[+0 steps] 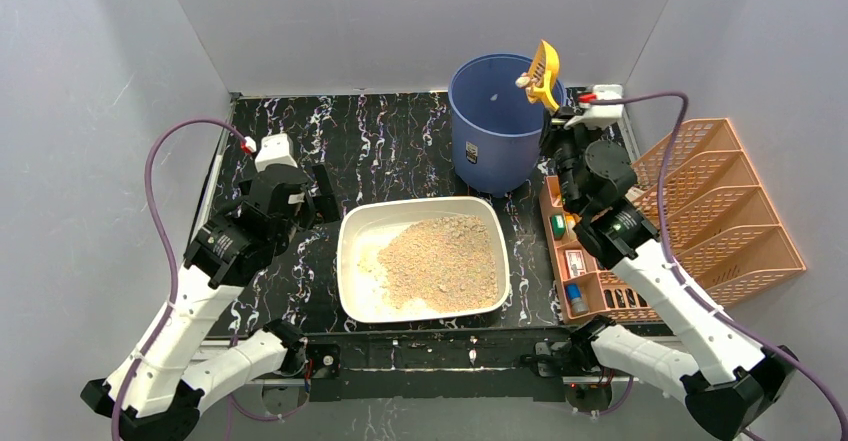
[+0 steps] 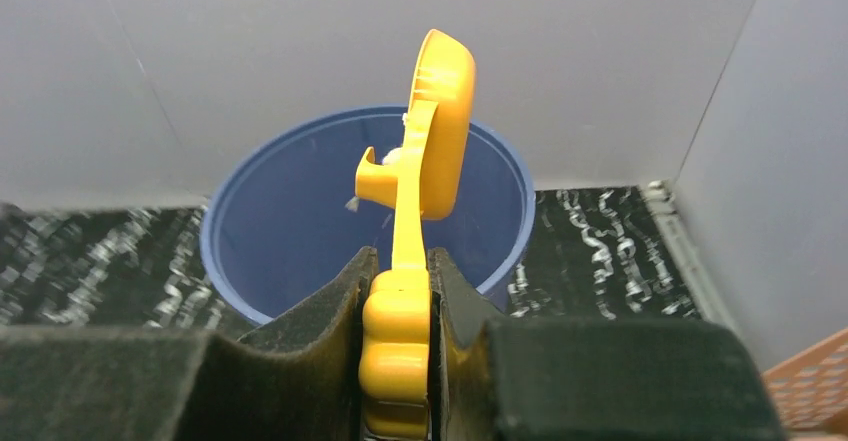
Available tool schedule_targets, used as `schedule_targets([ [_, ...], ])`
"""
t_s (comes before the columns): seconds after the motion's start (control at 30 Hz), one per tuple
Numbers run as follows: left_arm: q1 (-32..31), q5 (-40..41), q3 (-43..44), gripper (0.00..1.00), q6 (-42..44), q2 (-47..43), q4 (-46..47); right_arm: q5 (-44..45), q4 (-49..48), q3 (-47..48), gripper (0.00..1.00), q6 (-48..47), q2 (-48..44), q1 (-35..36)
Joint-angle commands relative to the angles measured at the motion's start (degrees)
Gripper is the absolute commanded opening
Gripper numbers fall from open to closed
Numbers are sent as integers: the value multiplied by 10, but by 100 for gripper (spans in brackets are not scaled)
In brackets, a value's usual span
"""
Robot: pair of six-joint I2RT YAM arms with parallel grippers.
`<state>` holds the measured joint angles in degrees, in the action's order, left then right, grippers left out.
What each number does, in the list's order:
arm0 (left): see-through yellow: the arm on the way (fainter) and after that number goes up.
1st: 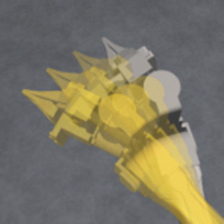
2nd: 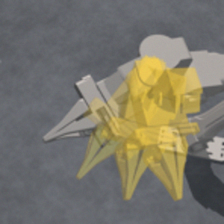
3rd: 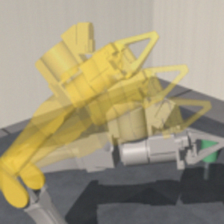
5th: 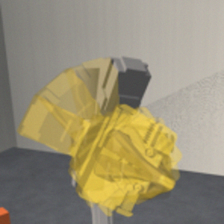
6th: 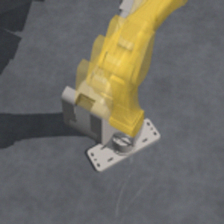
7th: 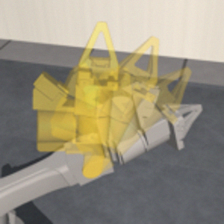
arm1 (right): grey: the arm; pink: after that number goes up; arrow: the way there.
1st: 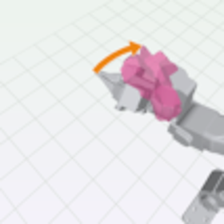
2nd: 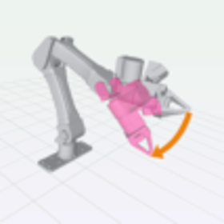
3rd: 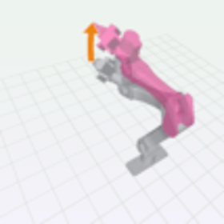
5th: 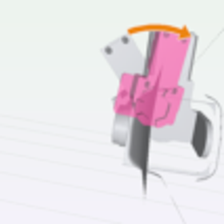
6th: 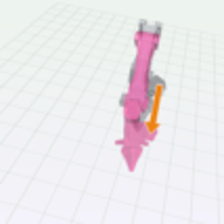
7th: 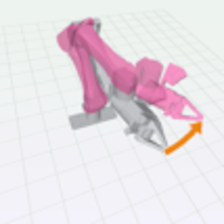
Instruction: Clean the litter box
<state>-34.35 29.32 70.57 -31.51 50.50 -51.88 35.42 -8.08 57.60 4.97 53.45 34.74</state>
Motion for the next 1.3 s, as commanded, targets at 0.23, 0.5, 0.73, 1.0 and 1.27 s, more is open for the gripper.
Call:
schedule_targets([
  [0.23,-2,-18,-27,98,3,0,-16,-140,49,98,1,-390,51,-1],
  [0.5,-2,-38,-47,98,0,2,-11,-184,177,180,1,-533,91,-1],
  [0.73,-2,-61,-67,98,-5,5,3,-216,250,263,1,-527,105,-1],
  [1.0,-2,-66,-122,98,-20,20,29,-313,350,373,1,-305,110,-1],
  [1.27,-2,-70,-159,98,-26,71,86,-417,465,430,1,-103,100,0],
])
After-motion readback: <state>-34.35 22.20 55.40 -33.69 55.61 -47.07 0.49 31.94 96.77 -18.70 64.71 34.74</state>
